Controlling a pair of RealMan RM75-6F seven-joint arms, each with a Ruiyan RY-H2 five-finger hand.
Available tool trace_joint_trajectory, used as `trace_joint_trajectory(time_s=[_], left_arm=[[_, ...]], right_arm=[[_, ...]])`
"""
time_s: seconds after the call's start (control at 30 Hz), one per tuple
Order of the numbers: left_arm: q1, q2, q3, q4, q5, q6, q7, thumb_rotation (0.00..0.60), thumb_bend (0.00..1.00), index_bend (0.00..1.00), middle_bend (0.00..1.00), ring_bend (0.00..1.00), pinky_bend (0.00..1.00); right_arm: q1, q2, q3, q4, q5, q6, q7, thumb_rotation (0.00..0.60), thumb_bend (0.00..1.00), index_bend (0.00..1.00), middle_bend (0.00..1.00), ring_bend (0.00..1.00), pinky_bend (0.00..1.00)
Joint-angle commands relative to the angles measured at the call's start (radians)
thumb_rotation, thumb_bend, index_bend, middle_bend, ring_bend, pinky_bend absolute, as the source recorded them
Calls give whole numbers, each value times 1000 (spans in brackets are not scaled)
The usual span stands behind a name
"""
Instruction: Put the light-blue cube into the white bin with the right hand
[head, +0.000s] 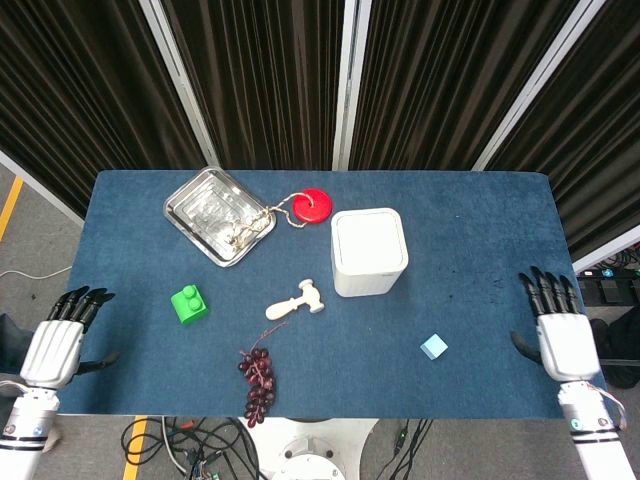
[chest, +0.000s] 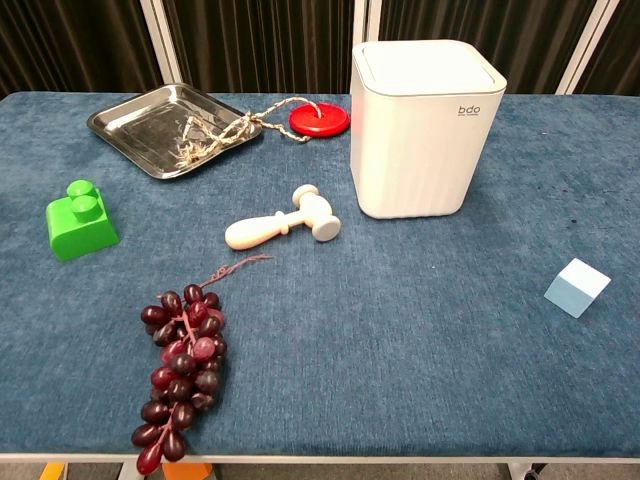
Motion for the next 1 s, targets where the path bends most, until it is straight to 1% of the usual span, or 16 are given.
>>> trace_joint_trajectory(time_s=[0.03,0.17,0.27,0.43,0.57,0.7,0.87,1.0], left_arm=[[-1,-4,3,8,3,-4,-3,600,49,170,131,72,115],[0,-9,5,18,2,-3,-12,600,49,170,131,72,116],[5,-12,3,26,-2,4,-21,600,49,170,131,73,115],[12,-17,5,42,-10,5,-32,600,49,170,131,72,116],[14,-17,1,47,-17,6,-36,600,49,170,131,72,115],[14,-13,0,50,-18,6,-41,600,49,170,131,72,116],[16,-12,0,50,-19,6,-42,600,49,170,131,72,115],[14,-13,0,52,-18,4,-43,600,49,170,131,72,115]], right_arm=[[70,-2,35,-57,-40,-45,-49,600,146,0,31,0,0],[168,-21,77,-103,-49,-133,-119,600,145,0,52,0,0],[252,-58,109,-115,-22,-225,-182,600,144,0,61,0,0],[343,-121,138,-104,39,-321,-234,600,144,0,116,0,0],[386,-156,142,-89,73,-361,-261,600,145,0,161,0,0],[414,-183,134,-68,105,-386,-275,600,148,0,202,0,0],[422,-196,118,-61,128,-385,-282,600,149,0,287,0,0],[424,-191,102,-61,148,-390,-271,600,150,0,316,0,0]])
